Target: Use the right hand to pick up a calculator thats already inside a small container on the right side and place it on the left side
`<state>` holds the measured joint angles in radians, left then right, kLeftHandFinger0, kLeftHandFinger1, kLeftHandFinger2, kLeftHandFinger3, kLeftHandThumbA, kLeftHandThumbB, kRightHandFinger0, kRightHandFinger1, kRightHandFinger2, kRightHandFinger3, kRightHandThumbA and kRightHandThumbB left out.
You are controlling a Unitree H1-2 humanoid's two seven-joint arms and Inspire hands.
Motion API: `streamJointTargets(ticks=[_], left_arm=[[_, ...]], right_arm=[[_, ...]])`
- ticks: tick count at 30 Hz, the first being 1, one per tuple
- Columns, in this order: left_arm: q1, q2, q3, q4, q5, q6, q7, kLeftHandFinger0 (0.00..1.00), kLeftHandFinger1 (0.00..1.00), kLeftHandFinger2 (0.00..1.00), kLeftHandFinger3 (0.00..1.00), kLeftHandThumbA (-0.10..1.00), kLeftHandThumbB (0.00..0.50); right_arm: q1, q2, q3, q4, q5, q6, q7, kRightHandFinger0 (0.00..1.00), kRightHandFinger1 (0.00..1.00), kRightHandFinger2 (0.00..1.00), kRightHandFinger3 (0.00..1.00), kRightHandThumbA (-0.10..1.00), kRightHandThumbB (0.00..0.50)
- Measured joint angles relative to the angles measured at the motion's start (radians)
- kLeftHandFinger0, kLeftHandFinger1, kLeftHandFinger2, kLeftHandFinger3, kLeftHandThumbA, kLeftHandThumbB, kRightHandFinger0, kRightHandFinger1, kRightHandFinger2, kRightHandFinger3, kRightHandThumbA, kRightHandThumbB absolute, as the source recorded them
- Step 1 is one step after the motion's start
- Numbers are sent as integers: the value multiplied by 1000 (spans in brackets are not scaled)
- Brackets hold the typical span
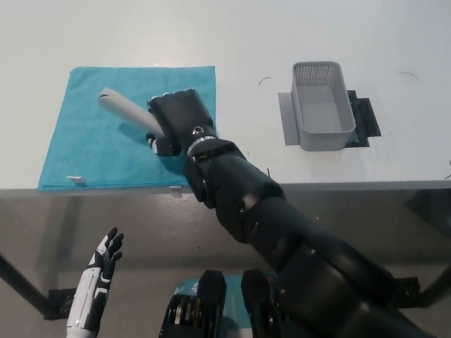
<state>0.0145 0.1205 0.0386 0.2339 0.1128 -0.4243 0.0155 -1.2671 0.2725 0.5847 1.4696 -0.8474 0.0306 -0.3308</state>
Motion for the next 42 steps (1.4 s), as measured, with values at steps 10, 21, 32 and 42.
streamJointTargets(ticks=[10, 21, 32, 42], left_arm=[[1, 0, -2, 0, 0, 0, 0, 1000, 1000, 1000, 1000, 1000, 32], [1, 0, -4, 0, 1, 0, -1, 1000, 1000, 1000, 1000, 1000, 43], [0, 1, -6, -1, 1, 1, -1, 1000, 1000, 1000, 1000, 1000, 53], [1, 0, -6, 21, 0, 5, -1, 1000, 1000, 1000, 1000, 1000, 31]], right_arm=[[0, -30, 4, 0, 18, 38, 19, 1000, 1000, 1000, 1000, 814, 500], [0, -31, 5, -1, 41, 66, 50, 1000, 1000, 1000, 1000, 847, 500], [-67, -65, -164, -33, 164, 19, 173, 1000, 1000, 1000, 1000, 1000, 500], [-58, -145, -244, -379, 252, 22, 332, 1000, 1000, 1000, 1000, 1000, 427]])
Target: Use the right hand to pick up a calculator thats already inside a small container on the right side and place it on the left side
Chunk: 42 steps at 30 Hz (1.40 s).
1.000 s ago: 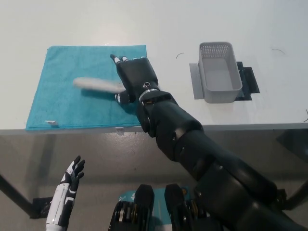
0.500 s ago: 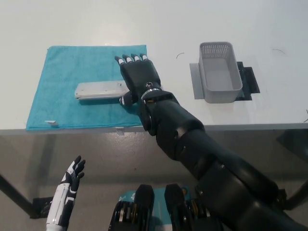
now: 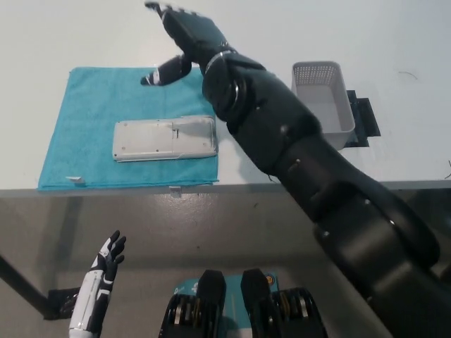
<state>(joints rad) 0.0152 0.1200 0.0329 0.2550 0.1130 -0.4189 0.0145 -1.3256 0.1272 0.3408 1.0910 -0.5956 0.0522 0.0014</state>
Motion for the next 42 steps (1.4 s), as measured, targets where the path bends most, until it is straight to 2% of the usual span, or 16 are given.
streamJointTargets(ticks=[3, 5, 8, 10, 12, 14, 18, 19, 22, 26, 31, 37, 39, 41, 42], left_arm=[[0, 0, 0, 6, 0, 1, 0, 1000, 1000, 1000, 1000, 1000, 24], [0, 0, 0, 10, 0, 2, 0, 1000, 1000, 1000, 1000, 1000, 19], [1, -1, 1, 15, 0, 3, 0, 1000, 1000, 1000, 1000, 1000, 15], [0, -2, 0, 19, 0, 3, 0, 1000, 1000, 1000, 1000, 1000, 18], [1, -2, 1, 23, 0, 3, 0, 1000, 1000, 1000, 1000, 1000, 5], [0, -2, 1, 28, 0, 4, 0, 1000, 1000, 1000, 1000, 1000, 5], [2, -3, 1, 34, 0, 4, 0, 1000, 1000, 1000, 1000, 1000, 0], [2, -4, 1, 35, 0, 5, 0, 1000, 1000, 1000, 1000, 1000, 1], [2, -5, 0, 35, 0, 5, 0, 1000, 1000, 1000, 1000, 1000, 18], [2, -6, 1, 37, 0, 5, 0, 1000, 1000, 1000, 1000, 1000, 11], [-4, -6, 1, 38, 0, 5, 0, 1000, 1000, 1000, 1000, 1000, 10], [-30, -5, 1, 42, 0, 5, 0, 1000, 1000, 1000, 1000, 1000, 5], [-43, -5, 2, 42, 0, 5, 0, 1000, 1000, 1000, 1000, 1000, 5], [-59, -5, 2, 43, 0, 5, 0, 1000, 1000, 1000, 1000, 1000, 14], [-68, -5, 2, 44, 0, 5, 0, 1000, 1000, 1000, 1000, 1000, 14]], right_arm=[[60, -13, -4, -105, 16, 8, 20, 1000, 1000, 1000, 1000, 1000, 442], [110, -21, -7, -170, 26, 14, 28, 1000, 1000, 1000, 1000, 1000, 415], [197, -34, -9, -269, 35, 21, 40, 1000, 1000, 1000, 1000, 1000, 412], [252, -45, -10, -323, 44, 24, 44, 1000, 1000, 1000, 1000, 1000, 369], [313, -59, -12, -380, 53, 26, 49, 1000, 1000, 1000, 1000, 1000, 397], [381, -74, -16, -437, 61, 31, 52, 1000, 1000, 1000, 1000, 1000, 401], [508, -107, -22, -549, 78, 36, 59, 1000, 1000, 1000, 1000, 1000, 393], [547, -120, -24, -584, 86, 37, 60, 1000, 1000, 1000, 1000, 1000, 373], [640, -148, -27, -668, 102, 39, 61, 1000, 1000, 1000, 1000, 1000, 365], [765, -188, -31, -785, 124, 39, 62, 1000, 1000, 1000, 1000, 1000, 409], [886, -226, -36, -935, 154, 39, 63, 1000, 1000, 1000, 1000, 1000, 392], [991, -258, -46, -1130, 192, 39, 63, 1000, 1000, 1000, 1000, 1000, 420], [1012, -268, -52, -1190, 207, 39, 63, 1000, 1000, 1000, 1000, 1000, 402], [1038, -278, -62, -1262, 229, 37, 63, 1000, 1000, 1000, 1000, 1000, 354], [1051, -282, -69, -1295, 240, 35, 62, 1000, 1000, 1000, 1000, 1000, 354]])
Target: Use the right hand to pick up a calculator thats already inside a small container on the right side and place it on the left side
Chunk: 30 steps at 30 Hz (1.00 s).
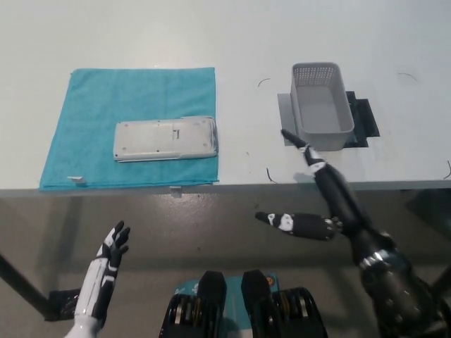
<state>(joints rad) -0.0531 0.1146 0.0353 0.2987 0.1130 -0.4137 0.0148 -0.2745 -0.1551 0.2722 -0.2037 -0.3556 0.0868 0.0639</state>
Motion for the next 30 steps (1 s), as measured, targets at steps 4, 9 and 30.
streamJointTargets(ticks=[4, 9, 30], left_arm=[[-39, 1, 2, 1, 0, 0, 0, 1000, 1000, 1000, 1000, 1000, 30], [-87, 4, 8, 0, 1, -1, 1, 1000, 1000, 1000, 1000, 1000, 36], [-97, 4, 10, -15, 8, -4, 1, 1000, 1000, 1000, 1000, 1000, 23]], right_arm=[[71, -26, -45, -140, 54, -27, 0, 1000, 1000, 1000, 1000, 1000, 320], [171, -61, -131, -217, 145, -116, 0, 1000, 1000, 1000, 1000, 1000, 285], [227, -48, -189, 247, 333, -282, 48, 1000, 1000, 1000, 1000, 1000, 181]])
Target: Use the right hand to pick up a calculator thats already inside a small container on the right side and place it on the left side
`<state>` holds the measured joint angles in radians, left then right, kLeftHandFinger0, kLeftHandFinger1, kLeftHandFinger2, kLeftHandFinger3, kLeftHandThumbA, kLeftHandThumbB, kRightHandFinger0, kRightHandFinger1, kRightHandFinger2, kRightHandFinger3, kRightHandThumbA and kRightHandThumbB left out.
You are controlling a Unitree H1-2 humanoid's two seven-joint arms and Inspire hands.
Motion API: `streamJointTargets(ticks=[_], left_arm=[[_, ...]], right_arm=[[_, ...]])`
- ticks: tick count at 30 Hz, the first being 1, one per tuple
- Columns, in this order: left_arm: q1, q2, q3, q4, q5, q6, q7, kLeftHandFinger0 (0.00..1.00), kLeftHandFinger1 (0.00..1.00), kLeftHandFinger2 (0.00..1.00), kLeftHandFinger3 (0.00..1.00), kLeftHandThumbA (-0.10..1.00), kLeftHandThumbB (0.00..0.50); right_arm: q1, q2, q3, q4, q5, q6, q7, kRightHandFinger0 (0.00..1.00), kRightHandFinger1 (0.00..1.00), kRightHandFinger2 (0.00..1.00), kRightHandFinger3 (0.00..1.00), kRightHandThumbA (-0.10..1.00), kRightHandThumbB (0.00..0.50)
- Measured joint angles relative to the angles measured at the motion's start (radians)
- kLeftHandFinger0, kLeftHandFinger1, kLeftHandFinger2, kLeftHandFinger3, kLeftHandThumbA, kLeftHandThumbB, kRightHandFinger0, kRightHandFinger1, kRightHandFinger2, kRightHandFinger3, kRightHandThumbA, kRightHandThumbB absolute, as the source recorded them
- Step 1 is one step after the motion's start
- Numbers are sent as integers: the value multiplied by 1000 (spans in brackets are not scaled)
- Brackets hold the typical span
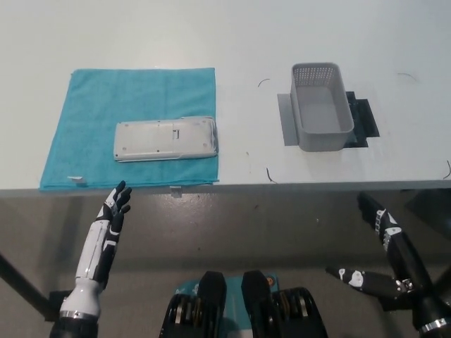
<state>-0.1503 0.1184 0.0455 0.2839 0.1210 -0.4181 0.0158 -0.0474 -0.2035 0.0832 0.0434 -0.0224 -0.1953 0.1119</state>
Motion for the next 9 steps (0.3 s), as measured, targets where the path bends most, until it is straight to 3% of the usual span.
streamJointTargets(ticks=[4, 9], left_arm=[[10, 0, -1, -1, 0, -1, 0, 1000, 1000, 1000, 1000, 1000, 16], [29, 0, -1, -1, 0, -3, 0, 1000, 1000, 1000, 1000, 1000, 38]], right_arm=[[0, 3, -2, 26, 12, 0, 10, 1000, 1000, 1000, 1000, 1000, 137], [0, 4, -2, 40, 26, 0, 19, 1000, 1000, 1000, 1000, 1000, 149]])
